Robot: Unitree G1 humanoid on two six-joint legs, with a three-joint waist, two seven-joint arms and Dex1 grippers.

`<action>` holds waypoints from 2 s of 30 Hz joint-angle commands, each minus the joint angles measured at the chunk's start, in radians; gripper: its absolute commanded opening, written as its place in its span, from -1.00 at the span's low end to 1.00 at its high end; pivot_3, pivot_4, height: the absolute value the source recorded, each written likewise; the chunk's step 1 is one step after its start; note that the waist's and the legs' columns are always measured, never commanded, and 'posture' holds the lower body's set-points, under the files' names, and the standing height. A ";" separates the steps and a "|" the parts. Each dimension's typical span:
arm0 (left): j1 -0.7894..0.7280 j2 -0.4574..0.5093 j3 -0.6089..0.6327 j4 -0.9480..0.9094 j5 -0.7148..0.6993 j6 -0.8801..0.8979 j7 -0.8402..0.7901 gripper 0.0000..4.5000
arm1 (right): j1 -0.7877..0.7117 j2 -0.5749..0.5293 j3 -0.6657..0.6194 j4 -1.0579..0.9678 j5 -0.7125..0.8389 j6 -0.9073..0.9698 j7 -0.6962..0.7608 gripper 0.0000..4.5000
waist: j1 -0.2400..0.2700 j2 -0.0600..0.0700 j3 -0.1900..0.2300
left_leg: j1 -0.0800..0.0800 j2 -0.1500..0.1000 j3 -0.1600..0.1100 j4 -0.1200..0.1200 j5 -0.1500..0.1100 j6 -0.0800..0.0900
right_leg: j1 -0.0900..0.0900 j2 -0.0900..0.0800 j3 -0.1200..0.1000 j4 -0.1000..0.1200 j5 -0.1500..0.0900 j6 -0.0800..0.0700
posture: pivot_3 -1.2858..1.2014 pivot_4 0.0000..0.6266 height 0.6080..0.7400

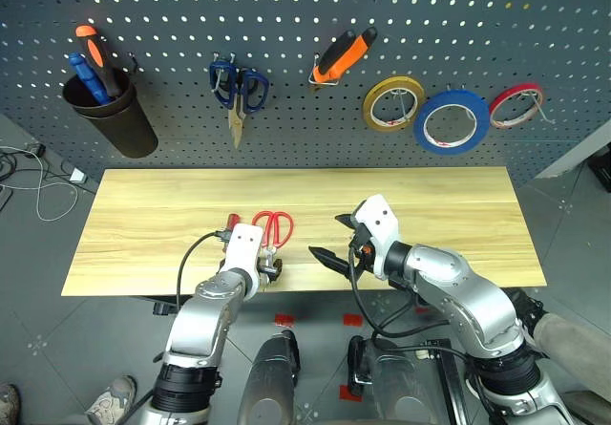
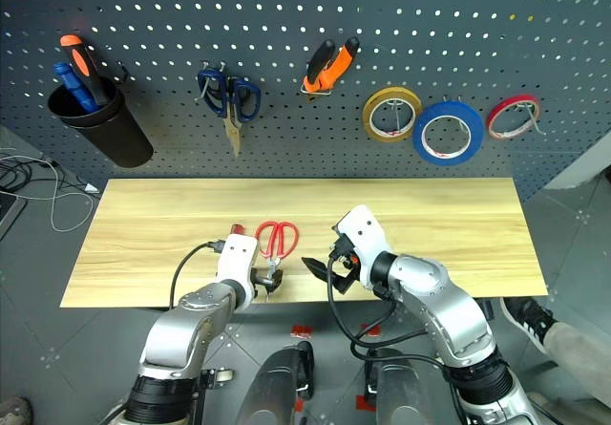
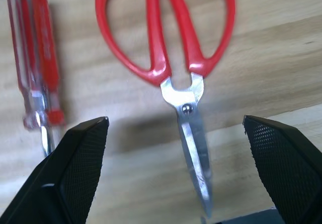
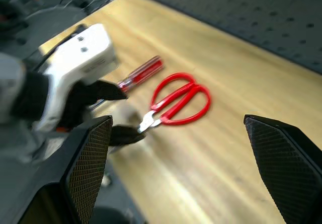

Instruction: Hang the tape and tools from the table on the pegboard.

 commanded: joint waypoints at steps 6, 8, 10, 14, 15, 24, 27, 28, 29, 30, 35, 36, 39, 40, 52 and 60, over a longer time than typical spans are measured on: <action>-0.040 -0.050 -0.004 0.102 -0.004 0.075 0.017 0.83 | -0.022 0.002 -0.024 -0.048 0.062 0.022 0.014 1.00 | 0.003 0.000 0.000 | 0.000 0.000 -0.001 0.001 0.001 -0.001 | 0.002 0.000 -0.001 0.000 0.000 0.000 | 0.05 0.00 1.00; -0.054 -0.046 -0.012 0.130 0.001 0.071 0.012 0.62 | -0.025 0.007 -0.045 -0.046 0.083 0.040 0.011 1.00 | 0.003 0.000 0.000 | 0.001 0.000 -0.001 0.002 0.001 -0.001 | 0.002 0.000 -0.001 0.000 0.000 0.000 | 0.04 0.00 1.00; -0.070 -0.041 -0.019 0.164 0.004 0.062 0.006 0.34 | -0.028 0.011 -0.072 -0.046 0.110 0.061 0.006 1.00 | 0.003 0.000 -0.001 | 0.001 0.000 -0.001 0.002 0.001 -0.001 | 0.003 0.000 -0.001 0.000 0.000 0.000 | 0.04 -0.01 1.00; -0.095 -0.037 -0.024 0.214 0.008 0.045 -0.001 -0.23 | -0.032 0.017 -0.109 -0.047 0.147 0.096 0.000 1.00 | 0.003 0.000 -0.001 | 0.005 0.000 -0.001 0.002 0.000 0.000 | 0.008 -0.001 -0.001 -0.001 0.000 0.001 | 0.03 -0.03 1.00; -0.104 -0.036 -0.021 0.232 0.009 0.041 -0.001 -0.35 | -0.032 0.015 -0.115 -0.047 0.154 0.104 0.001 1.00 | 0.003 0.001 -0.001 | 0.006 -0.001 -0.001 0.002 0.000 0.000 | 0.008 -0.001 -0.001 -0.001 0.000 0.001 | 0.03 -0.03 1.00; -0.129 0.002 -0.027 0.302 0.016 -0.048 -0.035 -0.88 | -0.025 -0.011 -0.145 -0.067 0.209 0.143 -0.005 1.00 | 0.002 0.002 -0.005 | 0.010 0.000 -0.001 0.001 -0.001 0.001 | 0.011 -0.001 0.000 -0.001 -0.001 0.003 | 0.01 -0.08 1.00; -0.080 0.018 -0.022 0.220 0.018 -0.122 -0.043 -0.88 | -0.022 -0.021 -0.138 -0.079 0.200 0.131 -0.013 1.00 | 0.001 0.002 -0.005 | 0.010 0.000 0.000 0.001 -0.001 0.001 | 0.011 -0.001 0.000 -0.001 -0.001 0.002 | 0.01 -0.09 1.00; -0.038 0.046 -0.035 0.154 0.031 -0.184 -0.055 -0.88 | -0.024 -0.044 -0.112 -0.093 0.160 0.094 -0.014 1.00 | -0.001 0.002 -0.005 | 0.010 0.000 0.000 0.001 0.000 0.000 | 0.011 -0.001 0.000 -0.001 0.000 0.002 | 0.01 -0.09 1.00; 0.002 0.068 -0.043 0.096 0.043 -0.238 -0.063 -0.88 | -0.025 -0.063 -0.087 -0.105 0.120 0.056 -0.019 1.00 | -0.007 0.001 -0.004 | 0.010 0.000 0.000 0.001 0.000 0.000 | 0.011 -0.001 0.001 -0.002 0.000 0.001 | 0.02 -0.10 1.00; 0.043 0.081 -0.038 0.041 0.046 -0.287 -0.066 -0.88 | -0.026 -0.075 -0.066 -0.114 0.088 0.023 -0.027 1.00 | -0.013 0.000 -0.004 | 0.009 0.000 0.001 0.000 0.000 -0.001 | 0.010 -0.001 0.001 -0.002 0.000 0.001 | 0.02 -0.10 1.00; 0.242 0.159 -0.007 -0.146 0.087 -0.563 -0.074 -0.88 | -0.023 -0.062 -0.011 -0.149 0.019 -0.064 -0.071 1.00 | -0.019 -0.001 -0.005 | 0.006 0.000 0.001 -0.004 0.000 -0.002 | 0.006 -0.001 0.000 -0.004 0.000 0.001 | 0.02 -0.12 1.00; 0.277 0.175 0.000 -0.173 0.102 -0.614 -0.070 -0.88 | -0.021 -0.058 0.000 -0.156 0.009 -0.076 -0.076 1.00 | -0.022 -0.001 -0.005 | 0.006 0.000 0.001 -0.005 0.000 -0.002 | 0.006 -0.001 0.001 -0.004 0.000 0.001 | 0.02 -0.12 1.00; 0.362 0.212 0.048 -0.249 0.168 -0.757 -0.024 -0.88 | 0.004 -0.044 0.032 -0.177 -0.028 -0.147 -0.089 1.00 | -0.020 -0.001 -0.005 | 0.006 0.000 0.002 -0.005 0.000 -0.001 | 0.006 -0.001 0.001 -0.005 0.000 0.001 | 0.03 -0.14 1.00; 0.378 0.217 0.060 -0.267 0.185 -0.789 -0.014 -0.88 | 0.012 -0.043 0.037 -0.180 -0.037 -0.169 -0.090 1.00 | -0.019 -0.001 -0.005 | 0.006 0.000 0.002 -0.005 -0.001 0.000 | 0.006 -0.001 0.001 -0.005 0.000 0.001 | 0.04 -0.16 1.00; 0.239 0.269 0.173 -0.315 0.275 -0.975 -0.017 -0.88 | 0.022 -0.006 -0.004 -0.115 -0.047 -0.303 -0.078 1.00 | 0.005 -0.005 -0.008 | 0.005 0.000 0.000 -0.005 -0.001 0.001 | 0.006 -0.001 -0.002 -0.003 0.000 0.002 | 0.07 -0.23 1.00; 0.052 0.283 0.201 -0.152 0.257 -0.971 -0.043 -0.88 | -0.046 0.019 -0.041 -0.052 -0.054 -0.321 -0.075 1.00 | 0.003 -0.007 -0.009 | 0.006 0.000 0.000 -0.001 0.000 -0.001 | 0.007 -0.001 -0.002 -0.002 0.000 0.001 | 0.06 -0.21 1.00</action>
